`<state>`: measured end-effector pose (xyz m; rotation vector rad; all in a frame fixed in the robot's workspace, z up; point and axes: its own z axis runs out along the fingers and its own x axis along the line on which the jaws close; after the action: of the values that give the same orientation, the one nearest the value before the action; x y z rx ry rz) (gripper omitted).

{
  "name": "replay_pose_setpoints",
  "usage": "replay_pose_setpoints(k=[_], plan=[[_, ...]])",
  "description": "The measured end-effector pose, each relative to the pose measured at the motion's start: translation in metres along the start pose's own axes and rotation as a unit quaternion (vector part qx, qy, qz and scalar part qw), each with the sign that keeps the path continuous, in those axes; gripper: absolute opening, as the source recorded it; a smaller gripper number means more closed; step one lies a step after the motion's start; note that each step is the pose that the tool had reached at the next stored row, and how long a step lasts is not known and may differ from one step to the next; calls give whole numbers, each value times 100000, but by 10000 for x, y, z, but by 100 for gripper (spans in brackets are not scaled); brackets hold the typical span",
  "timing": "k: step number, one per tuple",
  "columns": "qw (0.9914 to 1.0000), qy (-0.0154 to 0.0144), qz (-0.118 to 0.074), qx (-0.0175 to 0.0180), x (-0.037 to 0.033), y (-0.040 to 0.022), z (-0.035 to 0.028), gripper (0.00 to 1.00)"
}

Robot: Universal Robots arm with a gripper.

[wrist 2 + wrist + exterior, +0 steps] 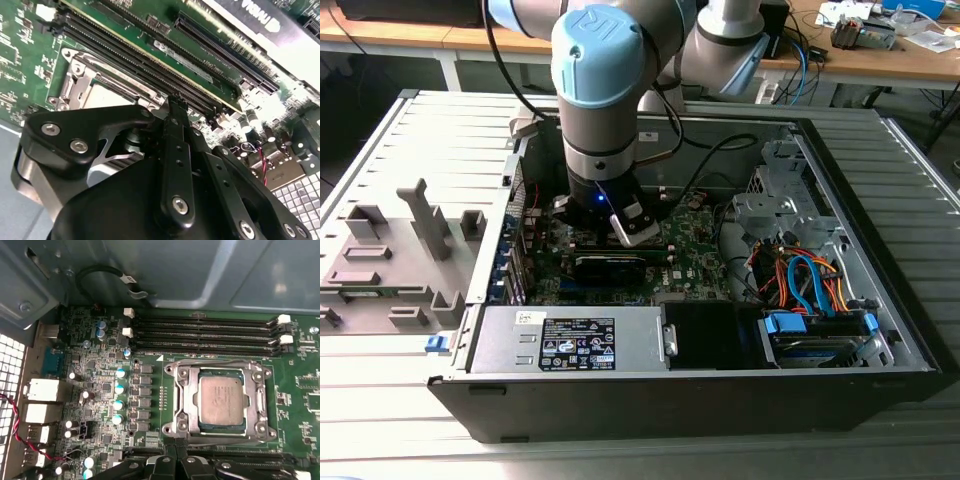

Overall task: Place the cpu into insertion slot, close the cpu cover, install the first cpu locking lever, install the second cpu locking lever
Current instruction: 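Install the second cpu locking lever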

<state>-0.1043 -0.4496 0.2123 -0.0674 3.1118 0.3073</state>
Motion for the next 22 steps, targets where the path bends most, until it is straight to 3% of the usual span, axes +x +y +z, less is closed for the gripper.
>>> replay_pose_setpoints(k=[4,10,18,22], plan=[[99997,101,-624,-511,34,17,57,11],[99969,448,-2333,-755,40,41,84,11],[99922,669,-3657,-1309,40,38,117,11],[99916,709,-3804,-1325,40,33,136,11]])
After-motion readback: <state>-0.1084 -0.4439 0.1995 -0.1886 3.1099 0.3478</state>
